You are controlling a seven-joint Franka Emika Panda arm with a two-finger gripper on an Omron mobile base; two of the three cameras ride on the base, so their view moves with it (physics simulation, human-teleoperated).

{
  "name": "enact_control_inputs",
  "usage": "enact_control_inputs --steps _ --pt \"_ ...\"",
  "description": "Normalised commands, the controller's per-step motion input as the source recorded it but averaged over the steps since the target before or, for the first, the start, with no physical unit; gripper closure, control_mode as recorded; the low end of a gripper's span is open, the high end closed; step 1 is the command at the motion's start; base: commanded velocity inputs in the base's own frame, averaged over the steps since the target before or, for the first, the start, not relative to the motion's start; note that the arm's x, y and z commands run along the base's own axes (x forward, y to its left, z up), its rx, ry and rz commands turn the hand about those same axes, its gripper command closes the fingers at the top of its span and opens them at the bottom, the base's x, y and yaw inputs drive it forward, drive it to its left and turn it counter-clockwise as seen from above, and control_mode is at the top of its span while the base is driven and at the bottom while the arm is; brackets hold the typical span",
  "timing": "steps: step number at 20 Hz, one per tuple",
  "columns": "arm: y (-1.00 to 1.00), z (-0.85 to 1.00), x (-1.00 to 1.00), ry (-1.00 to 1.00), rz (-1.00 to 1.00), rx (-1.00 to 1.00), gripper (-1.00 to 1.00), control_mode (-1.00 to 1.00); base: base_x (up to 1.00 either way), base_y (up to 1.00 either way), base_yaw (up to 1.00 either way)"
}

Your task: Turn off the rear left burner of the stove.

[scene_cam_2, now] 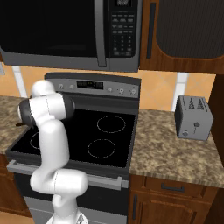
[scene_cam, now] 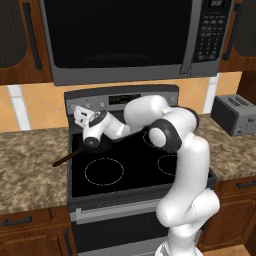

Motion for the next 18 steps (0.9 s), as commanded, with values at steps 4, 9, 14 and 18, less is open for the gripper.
enact_control_inputs --steps 4,9,14,18 --pt "0.18 -0.02 0.29 0.0 0.0 0.0 -1.0 -1.0 0.0 0.0 0.0" --pt "0.0 -0.14 0.17 0.0 0.0 0.0 -1.0 -1.0 0.0 0.0 0.0" --pt "0.0 -0.11 0.22 0.0 0.0 0.0 -1.0 -1.0 0.0 0.0 0.0" --pt "0.0 -0.07 0.26 -0.01 0.0 0.0 -1.0 -1.0 0.0 0.0 0.0"
